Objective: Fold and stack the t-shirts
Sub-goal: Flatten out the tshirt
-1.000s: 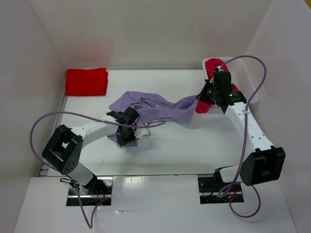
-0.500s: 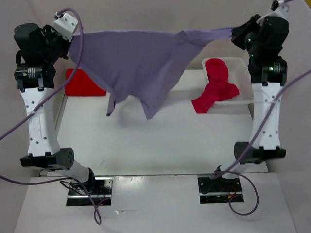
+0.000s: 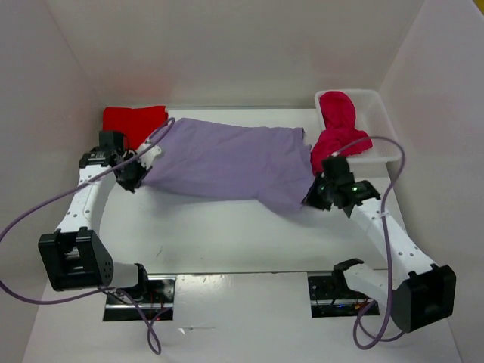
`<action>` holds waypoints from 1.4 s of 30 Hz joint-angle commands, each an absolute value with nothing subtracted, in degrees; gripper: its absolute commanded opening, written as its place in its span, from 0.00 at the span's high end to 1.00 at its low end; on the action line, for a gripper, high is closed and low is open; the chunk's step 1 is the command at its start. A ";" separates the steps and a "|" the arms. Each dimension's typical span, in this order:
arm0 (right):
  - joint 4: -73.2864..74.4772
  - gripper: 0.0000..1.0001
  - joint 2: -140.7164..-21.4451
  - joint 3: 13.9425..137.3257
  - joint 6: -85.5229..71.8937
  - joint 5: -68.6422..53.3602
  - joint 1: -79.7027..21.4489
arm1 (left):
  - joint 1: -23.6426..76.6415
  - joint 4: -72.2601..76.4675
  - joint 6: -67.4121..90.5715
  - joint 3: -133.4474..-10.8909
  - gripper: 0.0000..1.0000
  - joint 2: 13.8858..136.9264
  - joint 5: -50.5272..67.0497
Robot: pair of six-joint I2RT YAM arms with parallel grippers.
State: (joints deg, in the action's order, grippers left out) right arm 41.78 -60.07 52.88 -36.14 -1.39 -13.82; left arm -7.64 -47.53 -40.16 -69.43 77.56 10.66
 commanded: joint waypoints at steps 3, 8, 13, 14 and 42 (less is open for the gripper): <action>37.28 1.00 -61.76 48.85 -45.37 -5.72 -18.20 | -7.92 -47.57 -42.90 -57.66 1.00 80.41 10.27; 39.34 1.00 -89.39 87.10 -29.55 -6.59 -10.21 | -7.91 -48.16 -33.33 -92.31 1.00 94.18 15.99; 50.52 1.00 -106.14 149.51 -25.40 4.54 -8.88 | -7.91 -42.81 -25.05 -130.82 1.00 98.60 13.82; 50.54 1.00 -106.69 152.81 -27.31 4.57 -7.66 | -7.91 -42.80 -25.05 -136.18 1.00 99.66 13.10; 46.05 1.00 -70.48 136.93 -6.43 46.71 -33.45 | -8.44 -54.49 -26.89 -142.94 1.00 76.55 3.95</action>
State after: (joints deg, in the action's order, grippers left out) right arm 47.64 -68.60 136.86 -10.90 37.56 -29.34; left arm -7.97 -56.64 -26.96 -145.56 78.06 6.46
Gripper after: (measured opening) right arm 0.007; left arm 0.009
